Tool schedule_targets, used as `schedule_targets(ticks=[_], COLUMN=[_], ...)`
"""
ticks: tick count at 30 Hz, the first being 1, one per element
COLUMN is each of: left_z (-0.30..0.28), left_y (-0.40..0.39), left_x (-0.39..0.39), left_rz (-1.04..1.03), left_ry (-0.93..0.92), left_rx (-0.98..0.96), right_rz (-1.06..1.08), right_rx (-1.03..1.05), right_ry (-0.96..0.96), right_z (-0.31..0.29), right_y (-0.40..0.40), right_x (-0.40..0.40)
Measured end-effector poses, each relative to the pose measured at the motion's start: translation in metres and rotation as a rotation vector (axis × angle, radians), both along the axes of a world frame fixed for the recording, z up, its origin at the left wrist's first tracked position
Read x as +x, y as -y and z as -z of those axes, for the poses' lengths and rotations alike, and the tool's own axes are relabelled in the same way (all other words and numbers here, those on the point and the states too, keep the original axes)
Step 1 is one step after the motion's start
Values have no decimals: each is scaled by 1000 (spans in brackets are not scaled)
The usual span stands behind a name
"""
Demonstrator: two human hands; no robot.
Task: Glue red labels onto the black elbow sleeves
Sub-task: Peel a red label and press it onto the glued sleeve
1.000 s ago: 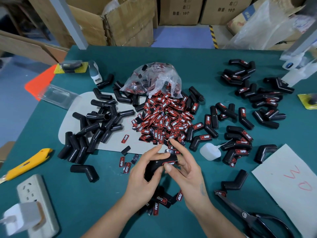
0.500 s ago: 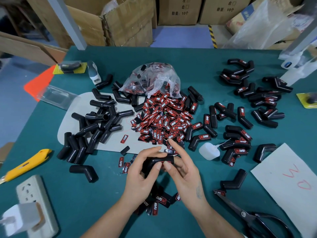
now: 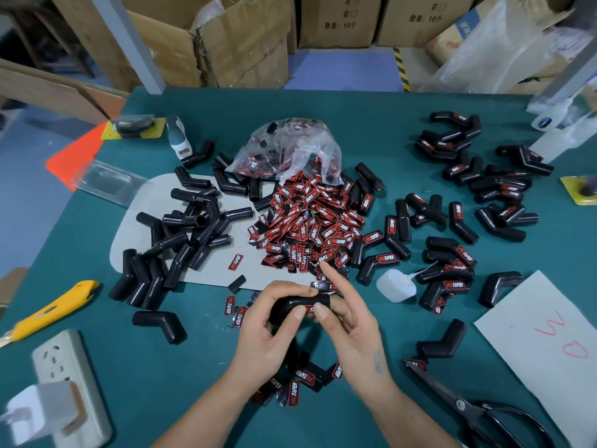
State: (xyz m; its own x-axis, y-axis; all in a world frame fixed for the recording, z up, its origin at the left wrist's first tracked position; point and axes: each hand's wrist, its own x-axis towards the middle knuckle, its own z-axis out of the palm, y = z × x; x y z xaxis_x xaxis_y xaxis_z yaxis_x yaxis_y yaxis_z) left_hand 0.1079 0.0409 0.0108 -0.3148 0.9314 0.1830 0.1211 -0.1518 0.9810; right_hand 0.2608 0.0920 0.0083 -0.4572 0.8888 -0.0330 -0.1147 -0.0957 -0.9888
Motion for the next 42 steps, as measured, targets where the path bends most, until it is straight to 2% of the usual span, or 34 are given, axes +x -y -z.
schedule_targets(ticks=[26,30,36,42], left_z=[2,8,12,13], left_y=[-4,-2,-6,-6], left_x=[-14,-16,-17,-18], left_rz=[122,83,-6,-47], left_ry=[-9,-114,-363,-340], left_rx=[47,60,263,235], right_rz=[24,21,18,3], right_rx=[-21,-19,-33,-17], right_ry=[-6,0,-6,-4], right_z=[-4,-5,-6,-9], right_y=[2,2,3,3], right_x=[-2,-1,-1,0])
